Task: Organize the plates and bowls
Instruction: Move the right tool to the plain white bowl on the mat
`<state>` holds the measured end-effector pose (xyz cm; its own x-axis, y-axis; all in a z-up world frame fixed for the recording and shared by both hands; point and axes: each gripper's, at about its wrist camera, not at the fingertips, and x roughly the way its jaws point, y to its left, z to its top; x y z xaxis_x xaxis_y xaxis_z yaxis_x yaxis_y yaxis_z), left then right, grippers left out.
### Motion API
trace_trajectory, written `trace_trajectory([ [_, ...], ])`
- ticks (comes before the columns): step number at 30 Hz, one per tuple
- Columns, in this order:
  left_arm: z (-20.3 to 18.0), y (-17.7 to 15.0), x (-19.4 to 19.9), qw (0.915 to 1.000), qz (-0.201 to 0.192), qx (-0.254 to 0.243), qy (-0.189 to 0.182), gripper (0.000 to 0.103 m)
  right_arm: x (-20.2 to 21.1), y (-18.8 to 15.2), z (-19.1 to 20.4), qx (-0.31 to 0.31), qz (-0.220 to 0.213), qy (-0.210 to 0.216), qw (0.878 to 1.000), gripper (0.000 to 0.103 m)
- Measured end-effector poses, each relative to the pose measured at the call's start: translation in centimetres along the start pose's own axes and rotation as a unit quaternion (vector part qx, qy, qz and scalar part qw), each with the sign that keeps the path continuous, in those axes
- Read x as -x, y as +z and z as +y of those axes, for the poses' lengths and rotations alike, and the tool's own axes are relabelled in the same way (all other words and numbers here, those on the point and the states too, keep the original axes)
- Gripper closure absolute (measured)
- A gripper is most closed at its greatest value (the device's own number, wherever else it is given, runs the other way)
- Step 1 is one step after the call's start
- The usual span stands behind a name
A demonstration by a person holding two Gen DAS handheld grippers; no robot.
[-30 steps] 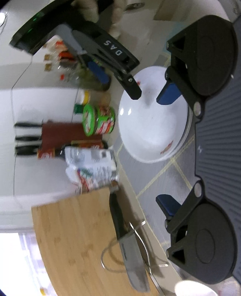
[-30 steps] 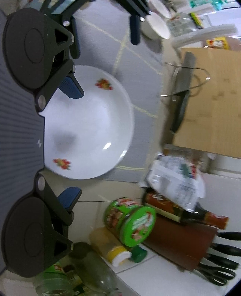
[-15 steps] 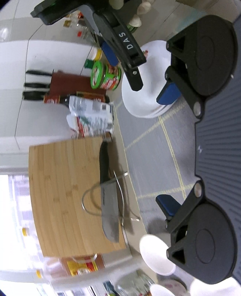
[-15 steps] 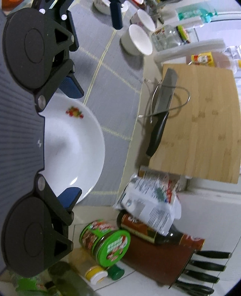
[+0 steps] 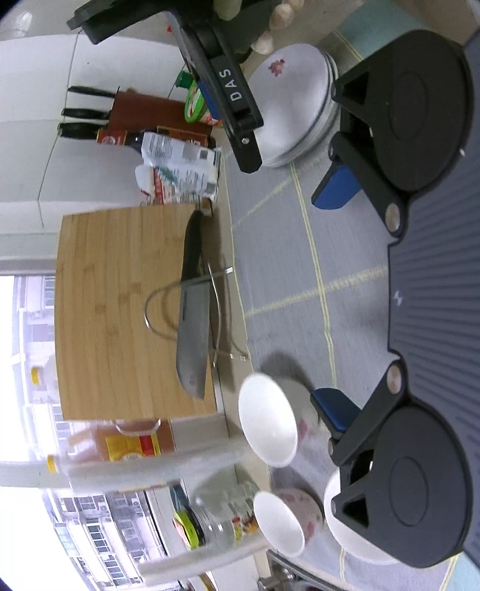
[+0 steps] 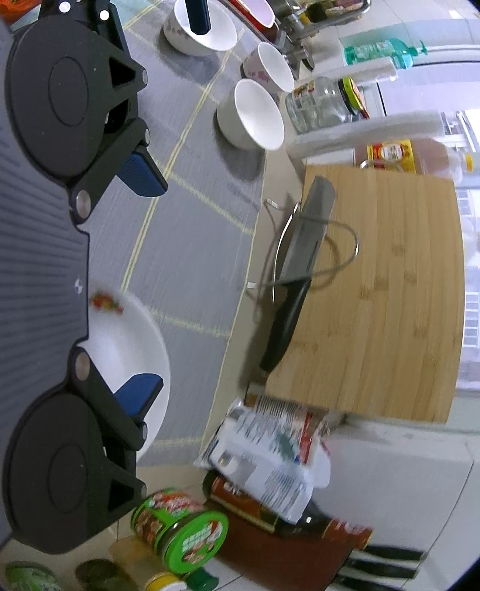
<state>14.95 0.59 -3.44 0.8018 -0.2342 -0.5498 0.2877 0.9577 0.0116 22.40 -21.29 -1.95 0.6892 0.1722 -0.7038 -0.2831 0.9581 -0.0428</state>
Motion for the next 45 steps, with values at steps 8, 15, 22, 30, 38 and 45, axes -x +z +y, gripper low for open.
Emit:
trace_trajectory([
  [8, 6.4, -1.8, 2.2, 1.0000, -0.001, 0.001, 0.009, 0.001, -1.8, 0.9, 7.4, 0.013, 0.009, 0.014, 1.000, 0.000],
  [15, 12.2, -4.2, 3.1, 0.9996, 0.019, 0.000, 0.018, 0.001, -3.4, 1.2, 13.5, 0.032, 0.005, 0.057, 0.998, 0.000],
  [22, 16.8, -6.1, 2.5, 0.9990, 0.040, -0.017, 0.011, 0.001, -4.7, 1.7, 18.4, 0.052, 0.008, 0.116, 0.992, 0.000],
  [30, 18.4, -7.1, 1.1, 0.9982, 0.039, -0.046, -0.006, 0.001, -6.9, 2.2, 22.2, 0.060, 0.011, 0.165, 0.984, 0.000],
  [38, 18.0, -7.3, 0.4, 0.9973, 0.031, -0.060, -0.030, 0.006, -9.8, 2.8, 24.0, 0.049, 0.038, 0.210, 0.976, 0.019],
  [45, 17.8, -7.2, 0.1, 0.9967, 0.034, -0.062, -0.040, 0.014, -10.6, 2.7, 24.5, 0.051, 0.055, 0.226, 0.971, 0.034],
])
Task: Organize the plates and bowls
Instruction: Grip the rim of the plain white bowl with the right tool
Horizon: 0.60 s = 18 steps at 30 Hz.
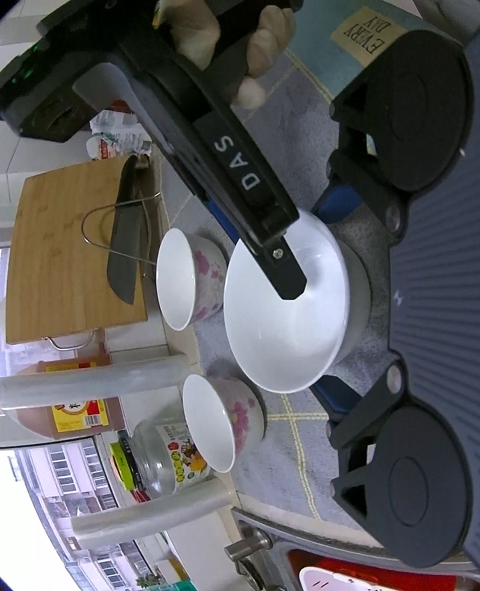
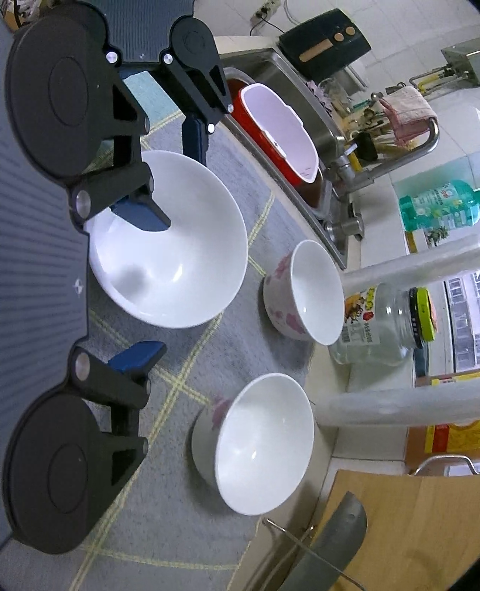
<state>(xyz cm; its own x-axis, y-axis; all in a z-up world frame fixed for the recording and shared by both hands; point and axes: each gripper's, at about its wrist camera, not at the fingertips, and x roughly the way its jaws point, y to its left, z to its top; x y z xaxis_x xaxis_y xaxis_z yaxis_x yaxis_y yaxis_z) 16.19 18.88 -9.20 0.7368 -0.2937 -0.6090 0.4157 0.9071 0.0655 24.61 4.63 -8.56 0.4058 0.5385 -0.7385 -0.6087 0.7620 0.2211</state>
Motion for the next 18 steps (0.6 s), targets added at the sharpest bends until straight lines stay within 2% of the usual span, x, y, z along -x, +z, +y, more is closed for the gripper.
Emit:
trace_trajectory([
  [5, 0.15, -0.01, -0.03, 1.0000, 0.000, -0.001, -0.004, 0.015, -0.14, -0.01, 0.12, -0.004, 0.003, 0.021, 1.000, 0.037],
  [18, 0.33, 0.00, 0.12, 0.9999, 0.002, -0.008, -0.008, 0.015, 0.41, -0.09, 0.66, -0.001, 0.000, 0.012, 1.000, 0.041],
])
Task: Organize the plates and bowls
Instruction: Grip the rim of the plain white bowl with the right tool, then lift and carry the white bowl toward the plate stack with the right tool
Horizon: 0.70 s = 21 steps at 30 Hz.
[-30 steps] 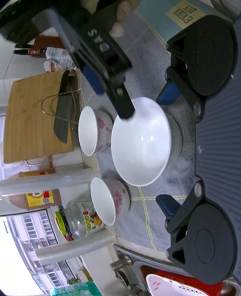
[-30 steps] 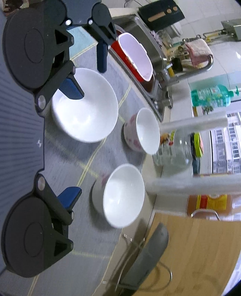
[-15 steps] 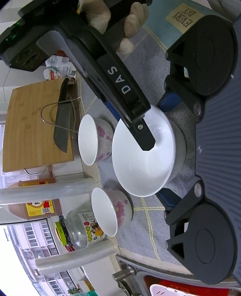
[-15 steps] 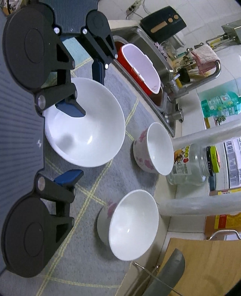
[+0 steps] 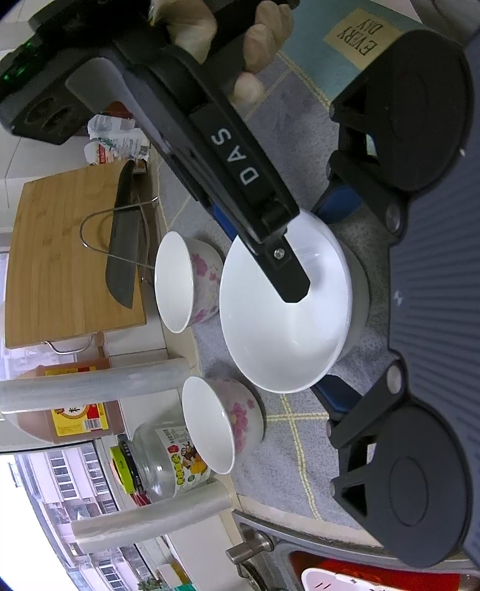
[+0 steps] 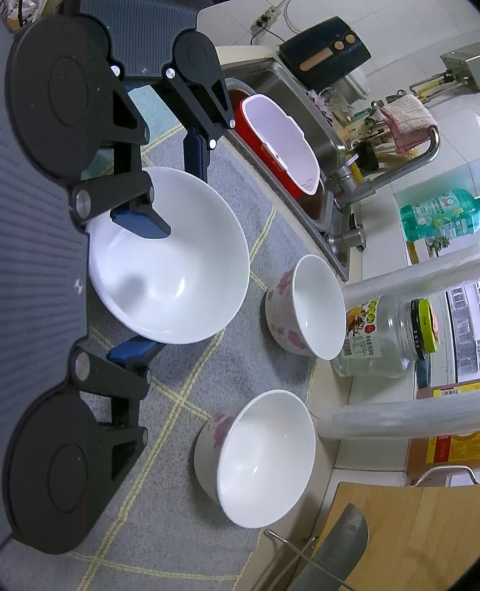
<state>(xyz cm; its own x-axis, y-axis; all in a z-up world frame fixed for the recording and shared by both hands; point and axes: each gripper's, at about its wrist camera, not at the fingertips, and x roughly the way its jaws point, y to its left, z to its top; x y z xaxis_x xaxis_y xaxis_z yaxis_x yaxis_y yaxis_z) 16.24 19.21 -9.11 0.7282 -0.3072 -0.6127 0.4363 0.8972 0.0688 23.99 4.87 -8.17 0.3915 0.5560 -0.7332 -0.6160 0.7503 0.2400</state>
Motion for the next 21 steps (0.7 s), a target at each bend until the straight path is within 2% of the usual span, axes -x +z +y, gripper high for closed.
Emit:
trace_trajectory([
  [7, -1.2, 0.8, 0.7, 0.9999, -0.004, -0.014, -0.010, 0.015, 2.2, -0.7, 0.0, -0.005, -0.009, -0.010, 1.000, 0.041],
  [21, -6.4, 3.2, -0.4, 0.9968, -0.021, -0.040, -0.066, 0.015, 8.2, -3.6, -3.5, -0.021, -0.021, -0.066, 0.997, 0.040],
])
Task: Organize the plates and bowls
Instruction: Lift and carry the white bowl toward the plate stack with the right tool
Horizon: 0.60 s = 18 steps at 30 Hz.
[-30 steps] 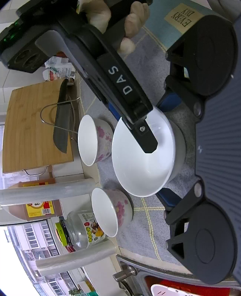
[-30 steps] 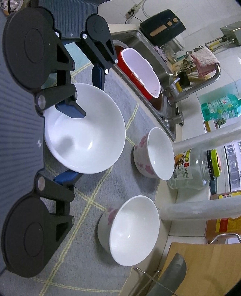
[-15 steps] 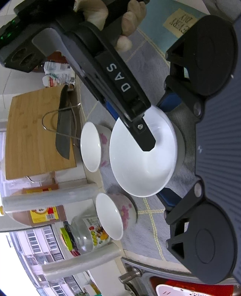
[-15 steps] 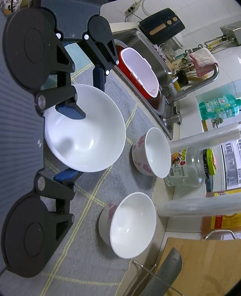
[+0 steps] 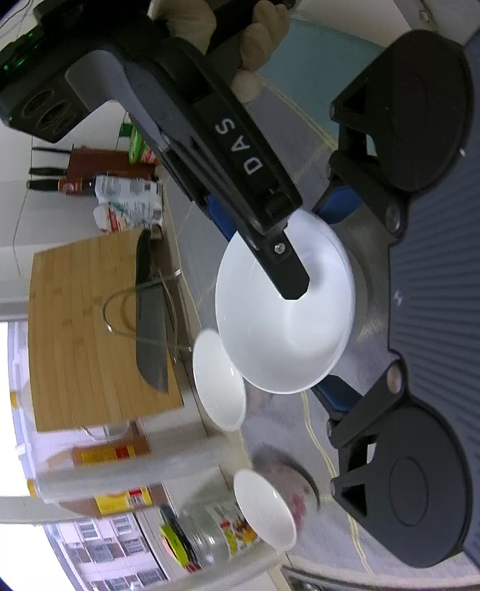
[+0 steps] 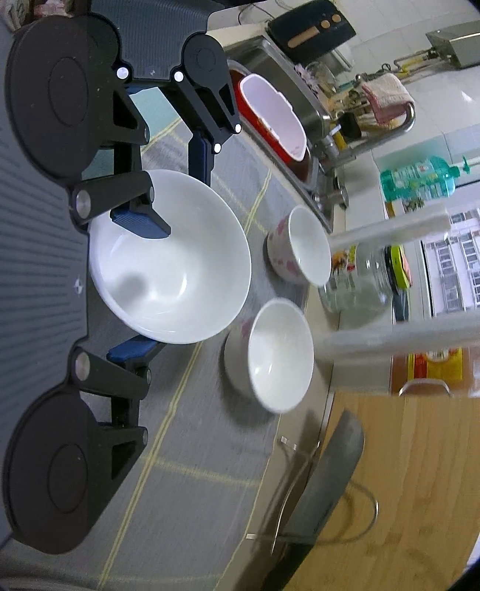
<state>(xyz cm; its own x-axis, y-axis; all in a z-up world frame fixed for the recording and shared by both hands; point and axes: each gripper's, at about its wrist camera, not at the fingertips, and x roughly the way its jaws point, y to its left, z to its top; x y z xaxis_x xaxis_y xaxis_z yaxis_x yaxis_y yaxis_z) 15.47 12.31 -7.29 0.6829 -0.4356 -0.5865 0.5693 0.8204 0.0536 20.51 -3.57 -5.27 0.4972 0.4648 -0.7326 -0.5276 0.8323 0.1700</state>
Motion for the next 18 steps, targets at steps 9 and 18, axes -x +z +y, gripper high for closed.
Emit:
trace_trajectory([
  [9, -3.2, 1.1, -1.8, 0.9996, -0.003, -0.011, -0.026, 0.015, 2.4, -1.7, -2.8, -0.013, -0.001, -0.028, 1.000, 0.041],
  [18, -4.9, 1.7, -3.3, 0.9990, 0.001, -0.014, -0.042, 0.015, 3.0, -2.6, -5.1, -0.026, 0.008, -0.037, 0.999, 0.041],
])
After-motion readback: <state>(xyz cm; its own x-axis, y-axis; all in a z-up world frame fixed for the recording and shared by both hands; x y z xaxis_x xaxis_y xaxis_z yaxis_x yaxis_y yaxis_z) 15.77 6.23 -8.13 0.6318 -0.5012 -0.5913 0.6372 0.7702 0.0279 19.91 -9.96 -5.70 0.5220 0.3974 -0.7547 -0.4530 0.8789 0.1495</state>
